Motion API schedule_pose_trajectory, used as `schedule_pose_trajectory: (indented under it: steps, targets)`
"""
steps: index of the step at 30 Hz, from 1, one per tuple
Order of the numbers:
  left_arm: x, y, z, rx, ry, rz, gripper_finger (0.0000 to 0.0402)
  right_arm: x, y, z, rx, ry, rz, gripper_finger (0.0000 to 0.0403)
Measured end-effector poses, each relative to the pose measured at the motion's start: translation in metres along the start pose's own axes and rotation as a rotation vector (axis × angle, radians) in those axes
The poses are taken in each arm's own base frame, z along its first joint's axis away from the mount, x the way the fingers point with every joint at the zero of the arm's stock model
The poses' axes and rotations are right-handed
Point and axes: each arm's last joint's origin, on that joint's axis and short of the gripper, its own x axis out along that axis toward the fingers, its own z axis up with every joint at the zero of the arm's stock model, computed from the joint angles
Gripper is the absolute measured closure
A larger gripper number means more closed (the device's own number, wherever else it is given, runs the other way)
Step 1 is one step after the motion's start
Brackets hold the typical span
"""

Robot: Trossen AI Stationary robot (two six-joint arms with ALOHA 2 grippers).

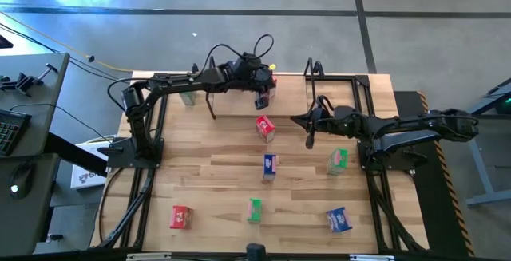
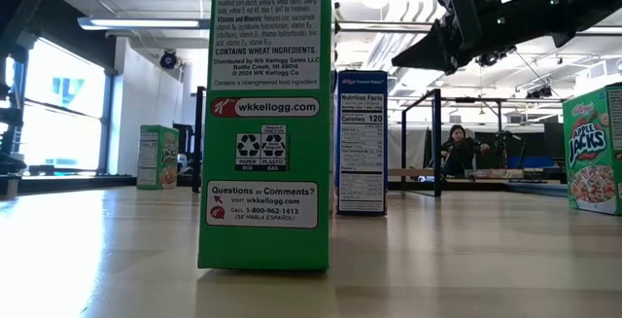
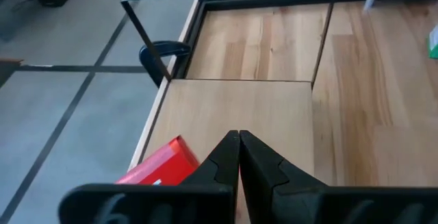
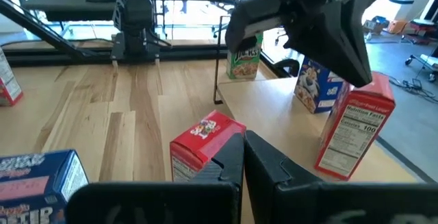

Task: Stack cereal on shelf
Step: Put the top right red cereal box on the shelf

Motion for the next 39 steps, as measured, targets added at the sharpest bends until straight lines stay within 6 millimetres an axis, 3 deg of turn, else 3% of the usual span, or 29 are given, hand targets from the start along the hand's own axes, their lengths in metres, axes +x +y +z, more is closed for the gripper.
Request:
schedule_pose_trajectory:
  steps: [6,15,21,33,39]
  targets:
    - [0.002,0.002,0.002,0.003,0.041,-0.016,0.0399,0.0,0.0,0.002,0.003,-0.022,0.0,0.0402]
    - [0.033,0.001,-0.002,0.017,0.126,-0.044,0.0399,0.0,0.001,0.002,0.002,-0.019,0.003,0.0402]
    - [0.042,0.005,0.0,0.023,0.149,0.023,0.0399,0.0,0.0,0.001,0.001,-0.013,0.002,0.0403]
    - [0.04,0.025,-0.004,-0.067,0.151,0.104,0.0399,0.0,0.001,0.0,0.0,-0.002,0.003,0.0402]
    - [0.038,0.025,0.0,-0.077,0.123,0.106,0.0399,0.0,0.001,0.0,0.0,-0.002,0.003,0.0402]
